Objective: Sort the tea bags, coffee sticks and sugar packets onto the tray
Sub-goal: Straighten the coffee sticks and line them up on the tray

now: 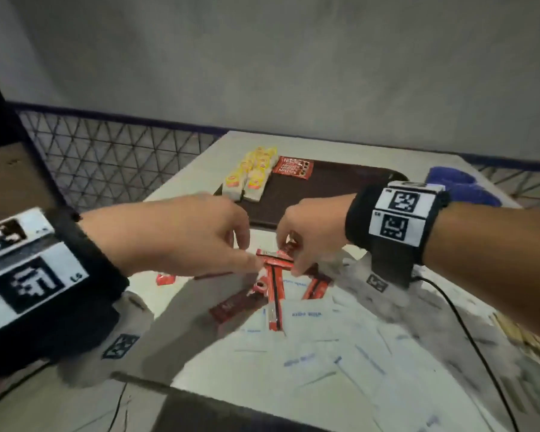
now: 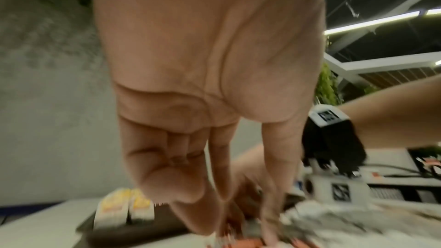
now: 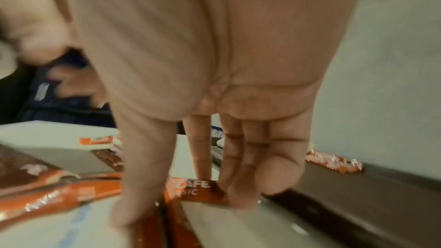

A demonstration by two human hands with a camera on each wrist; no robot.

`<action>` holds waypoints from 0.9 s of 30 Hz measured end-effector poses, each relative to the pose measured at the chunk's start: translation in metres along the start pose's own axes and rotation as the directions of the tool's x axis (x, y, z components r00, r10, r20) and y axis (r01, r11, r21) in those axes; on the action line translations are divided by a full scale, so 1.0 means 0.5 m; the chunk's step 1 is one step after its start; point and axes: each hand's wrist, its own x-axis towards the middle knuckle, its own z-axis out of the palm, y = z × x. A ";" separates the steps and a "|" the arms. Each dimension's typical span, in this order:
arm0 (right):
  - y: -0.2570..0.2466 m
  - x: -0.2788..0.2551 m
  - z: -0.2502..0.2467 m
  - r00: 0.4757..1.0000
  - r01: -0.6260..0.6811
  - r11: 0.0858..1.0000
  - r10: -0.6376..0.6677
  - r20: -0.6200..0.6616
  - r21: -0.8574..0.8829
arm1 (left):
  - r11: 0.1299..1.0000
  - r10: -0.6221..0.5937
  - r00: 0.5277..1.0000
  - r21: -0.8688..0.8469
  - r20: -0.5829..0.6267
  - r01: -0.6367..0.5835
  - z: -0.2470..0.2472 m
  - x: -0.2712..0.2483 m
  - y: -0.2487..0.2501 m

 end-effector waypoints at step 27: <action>-0.006 -0.109 0.039 0.986 -0.167 0.875 0.142 0.090 0.455 | 0.933 -0.252 0.956 -0.226 0.147 0.281 0.106 0.063 0.029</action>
